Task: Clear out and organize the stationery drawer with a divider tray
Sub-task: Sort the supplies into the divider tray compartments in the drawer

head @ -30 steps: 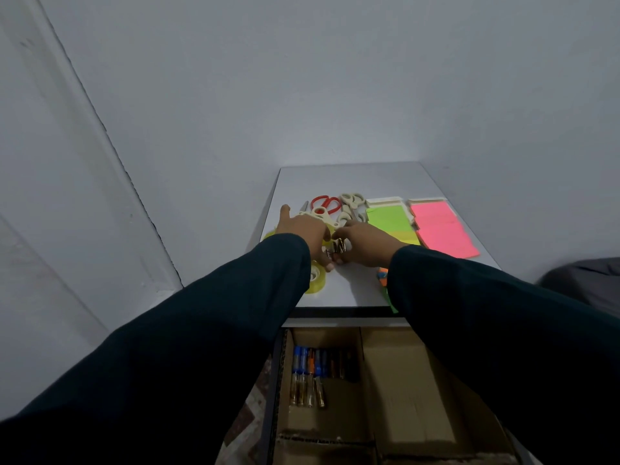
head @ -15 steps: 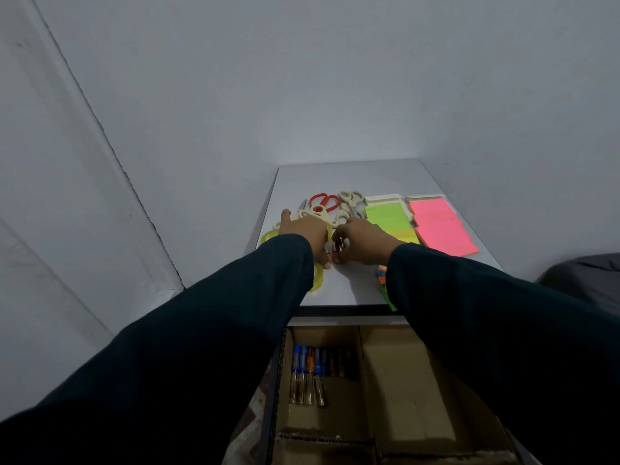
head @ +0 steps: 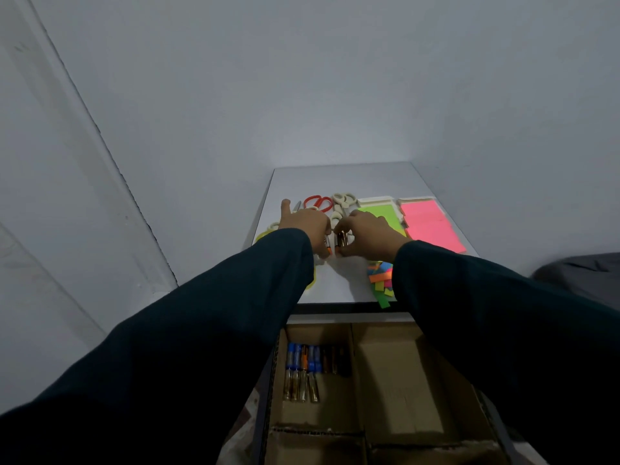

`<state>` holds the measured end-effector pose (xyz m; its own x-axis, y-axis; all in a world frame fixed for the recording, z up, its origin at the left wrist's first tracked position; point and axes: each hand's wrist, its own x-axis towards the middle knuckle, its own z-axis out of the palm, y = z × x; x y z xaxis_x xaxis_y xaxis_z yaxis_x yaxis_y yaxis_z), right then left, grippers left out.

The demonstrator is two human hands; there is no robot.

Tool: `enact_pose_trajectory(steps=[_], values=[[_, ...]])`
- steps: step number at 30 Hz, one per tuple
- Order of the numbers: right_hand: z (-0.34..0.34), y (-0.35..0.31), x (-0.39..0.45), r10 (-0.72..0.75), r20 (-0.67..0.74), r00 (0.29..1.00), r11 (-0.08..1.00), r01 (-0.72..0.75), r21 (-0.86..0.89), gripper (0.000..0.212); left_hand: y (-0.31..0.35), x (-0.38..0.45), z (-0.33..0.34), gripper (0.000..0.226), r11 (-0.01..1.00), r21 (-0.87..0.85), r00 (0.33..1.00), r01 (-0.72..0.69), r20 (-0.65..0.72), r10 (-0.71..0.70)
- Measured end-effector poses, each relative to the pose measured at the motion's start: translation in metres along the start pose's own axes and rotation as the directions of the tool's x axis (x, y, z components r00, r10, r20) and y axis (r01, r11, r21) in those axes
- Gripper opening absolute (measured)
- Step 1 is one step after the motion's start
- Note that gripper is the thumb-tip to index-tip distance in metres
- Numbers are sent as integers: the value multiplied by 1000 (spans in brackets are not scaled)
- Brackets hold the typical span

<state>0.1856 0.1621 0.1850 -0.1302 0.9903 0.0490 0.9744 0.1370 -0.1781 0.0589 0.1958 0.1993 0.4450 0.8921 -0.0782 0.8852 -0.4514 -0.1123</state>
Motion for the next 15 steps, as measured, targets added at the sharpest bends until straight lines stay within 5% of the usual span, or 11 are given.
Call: enact_pose_trajectory(steps=[15], values=[[-20,-57,-95,-114,56,992,991,110,74,46,-4,-115,-2,49,994,-107,998,5,-58,-12]])
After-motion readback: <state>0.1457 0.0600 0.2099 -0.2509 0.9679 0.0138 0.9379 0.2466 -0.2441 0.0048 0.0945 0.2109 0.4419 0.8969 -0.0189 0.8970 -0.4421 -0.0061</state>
